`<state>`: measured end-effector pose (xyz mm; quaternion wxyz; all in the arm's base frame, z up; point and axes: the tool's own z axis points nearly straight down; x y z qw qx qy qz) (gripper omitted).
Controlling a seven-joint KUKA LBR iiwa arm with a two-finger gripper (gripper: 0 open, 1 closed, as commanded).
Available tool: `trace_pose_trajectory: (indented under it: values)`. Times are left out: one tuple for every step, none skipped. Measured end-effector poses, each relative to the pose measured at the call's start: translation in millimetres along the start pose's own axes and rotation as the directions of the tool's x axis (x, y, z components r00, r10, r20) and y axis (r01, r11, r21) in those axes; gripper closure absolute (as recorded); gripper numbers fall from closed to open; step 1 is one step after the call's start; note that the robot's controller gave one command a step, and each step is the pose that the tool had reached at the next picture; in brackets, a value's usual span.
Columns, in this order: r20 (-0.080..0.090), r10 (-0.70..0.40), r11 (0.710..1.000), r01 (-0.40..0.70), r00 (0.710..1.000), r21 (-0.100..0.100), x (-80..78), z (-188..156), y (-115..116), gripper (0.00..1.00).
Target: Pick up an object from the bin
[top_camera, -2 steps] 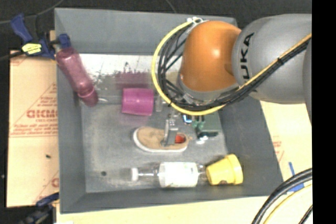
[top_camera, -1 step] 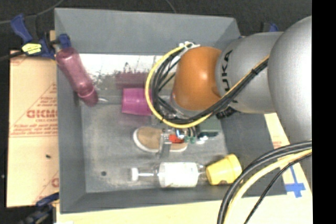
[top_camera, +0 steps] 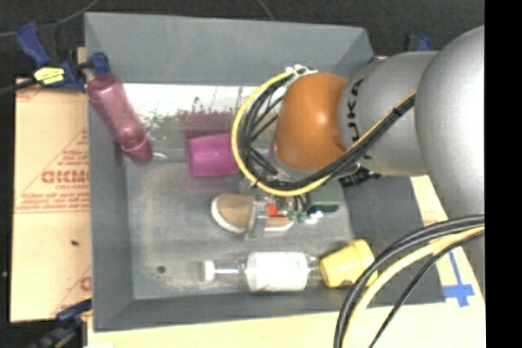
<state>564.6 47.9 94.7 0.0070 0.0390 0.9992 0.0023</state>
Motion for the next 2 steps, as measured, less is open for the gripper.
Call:
trace_pose_trajectory:
  values:
    - [0.0, 0.002, 1.0, -0.002, 1.0, 0.0, 0.1, 0.1, 0.1, 1.0]
    - [0.002, -0.023, 1.0, 0.023, 1.0, 0.0, -7.8, -120.7, -1.3, 1.0]
